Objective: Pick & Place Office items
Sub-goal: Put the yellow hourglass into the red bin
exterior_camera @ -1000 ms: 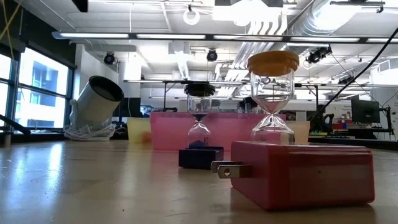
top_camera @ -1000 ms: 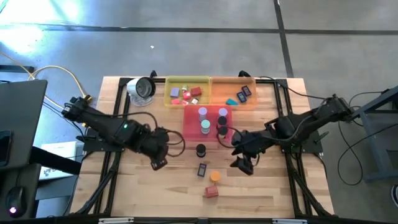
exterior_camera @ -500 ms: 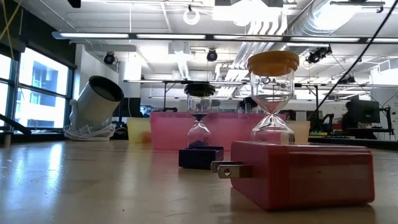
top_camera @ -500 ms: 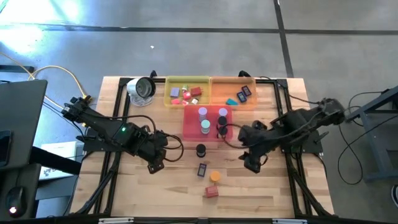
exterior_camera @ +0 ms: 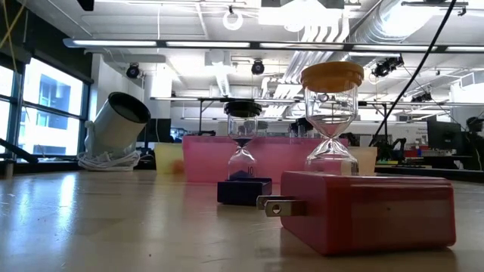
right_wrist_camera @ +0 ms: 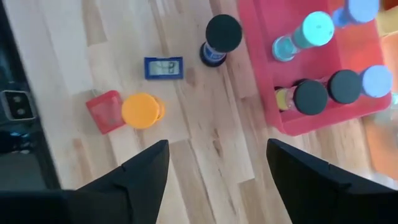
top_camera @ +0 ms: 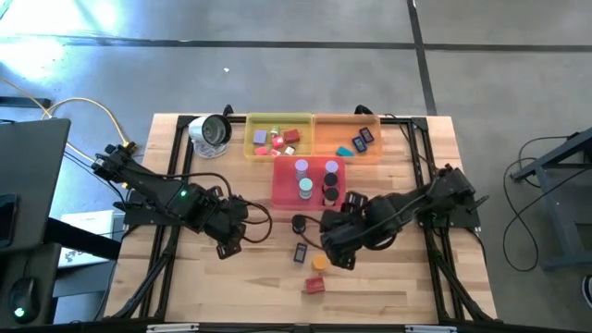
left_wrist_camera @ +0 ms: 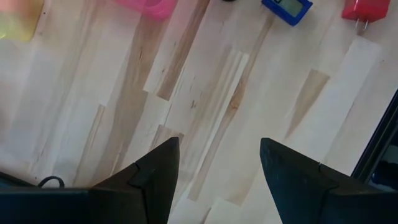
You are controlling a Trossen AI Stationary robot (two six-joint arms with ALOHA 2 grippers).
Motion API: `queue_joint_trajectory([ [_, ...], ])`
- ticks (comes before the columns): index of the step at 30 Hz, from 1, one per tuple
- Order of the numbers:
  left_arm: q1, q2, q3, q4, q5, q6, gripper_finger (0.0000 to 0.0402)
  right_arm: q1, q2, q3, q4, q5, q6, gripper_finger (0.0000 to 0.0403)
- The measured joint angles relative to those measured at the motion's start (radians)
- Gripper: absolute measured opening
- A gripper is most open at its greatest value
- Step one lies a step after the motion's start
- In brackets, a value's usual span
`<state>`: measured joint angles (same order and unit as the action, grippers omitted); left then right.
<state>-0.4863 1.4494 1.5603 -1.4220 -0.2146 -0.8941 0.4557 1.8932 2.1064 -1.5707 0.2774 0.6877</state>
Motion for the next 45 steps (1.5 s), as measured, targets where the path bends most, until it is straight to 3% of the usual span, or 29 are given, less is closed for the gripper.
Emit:
queue_joint_trajectory([
  [4,-0.004,0.0,-0.001,0.0,-0.001,-0.001,0.0217,0.009,0.015,0.0,0.0,0.023,0.022,0.0258],
  [22,-0.036,0.005,-0.001,0.014,-0.01,0.006,0.0217,0.042,0.012,-0.038,0.17,-0.076,0.048,0.0258],
  [29,-0.065,0.017,-0.001,0.025,-0.01,0.003,0.0217,0.049,0.012,-0.117,0.228,-0.079,0.053,0.0258],
  [38,-0.105,0.042,-0.001,0.039,-0.055,0.008,0.0217,0.048,0.013,-0.262,0.478,-0.154,0.051,0.0258],
  [45,-0.118,0.056,-0.001,0.042,-0.057,0.041,0.0217,0.047,0.013,-0.351,0.584,-0.144,0.101,0.0258],
])
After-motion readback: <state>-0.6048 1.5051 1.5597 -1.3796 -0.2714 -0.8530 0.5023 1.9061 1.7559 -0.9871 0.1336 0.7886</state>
